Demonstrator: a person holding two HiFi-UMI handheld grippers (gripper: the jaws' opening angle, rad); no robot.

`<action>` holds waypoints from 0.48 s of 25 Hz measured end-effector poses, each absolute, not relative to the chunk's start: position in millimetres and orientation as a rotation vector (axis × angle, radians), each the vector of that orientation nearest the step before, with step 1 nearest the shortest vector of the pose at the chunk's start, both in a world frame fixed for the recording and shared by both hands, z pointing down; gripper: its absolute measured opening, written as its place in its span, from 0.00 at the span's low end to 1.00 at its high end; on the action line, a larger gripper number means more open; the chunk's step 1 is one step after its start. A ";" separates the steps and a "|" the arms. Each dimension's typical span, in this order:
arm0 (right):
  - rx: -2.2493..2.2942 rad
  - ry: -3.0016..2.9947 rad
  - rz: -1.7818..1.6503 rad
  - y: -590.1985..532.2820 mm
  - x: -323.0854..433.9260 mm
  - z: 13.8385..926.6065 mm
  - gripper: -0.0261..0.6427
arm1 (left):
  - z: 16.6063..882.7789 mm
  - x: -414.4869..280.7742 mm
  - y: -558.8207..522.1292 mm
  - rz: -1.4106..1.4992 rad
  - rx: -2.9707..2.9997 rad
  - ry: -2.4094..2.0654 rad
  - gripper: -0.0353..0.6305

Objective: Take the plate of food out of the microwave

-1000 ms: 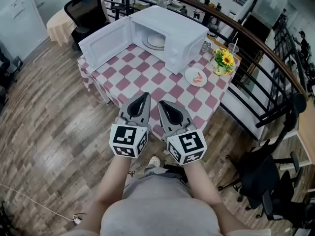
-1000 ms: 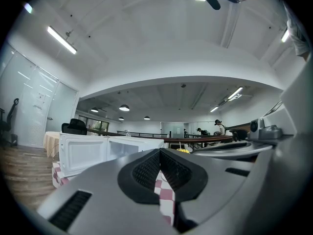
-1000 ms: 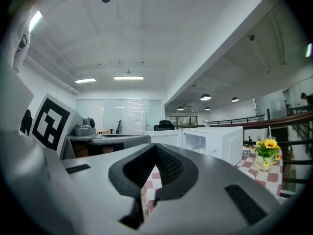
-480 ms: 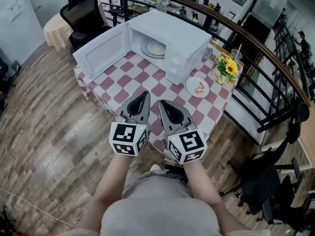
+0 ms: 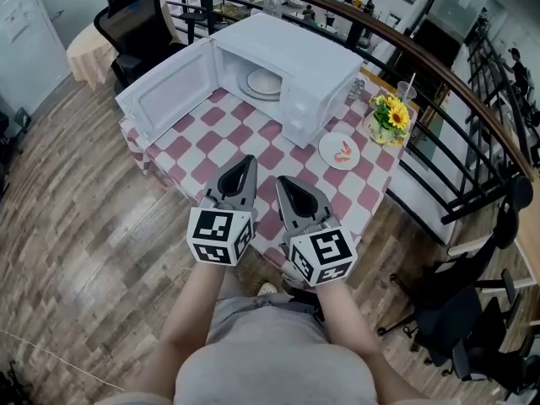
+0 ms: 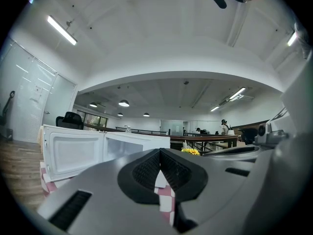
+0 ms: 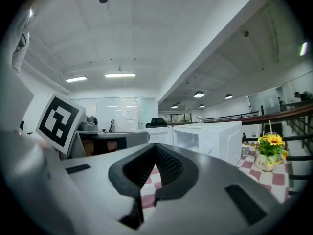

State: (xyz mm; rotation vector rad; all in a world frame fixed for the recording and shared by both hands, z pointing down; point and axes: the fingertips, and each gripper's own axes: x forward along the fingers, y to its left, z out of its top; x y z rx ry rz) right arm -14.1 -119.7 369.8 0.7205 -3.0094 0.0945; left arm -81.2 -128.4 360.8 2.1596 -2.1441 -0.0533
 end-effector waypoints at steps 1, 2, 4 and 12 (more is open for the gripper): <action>0.727 -3.007 0.092 -121.5 -15.2 370.9 0.07 | 361.8 -83.1 -131.1 -0.058 2.163 -2.139 0.06; 0.736 -3.005 0.092 -123.9 -17.2 372.1 0.07 | 362.8 -85.7 -134.3 -0.062 2.168 -2.132 0.06; 0.761 -3.000 0.099 -130.2 -22.6 374.4 0.07 | 364.6 -91.9 -141.7 -0.065 2.177 -2.113 0.06; 0.833 -2.962 0.128 -155.2 -49.3 384.2 0.07 | 372.5 -121.7 -174.6 -0.053 2.209 -2.044 0.06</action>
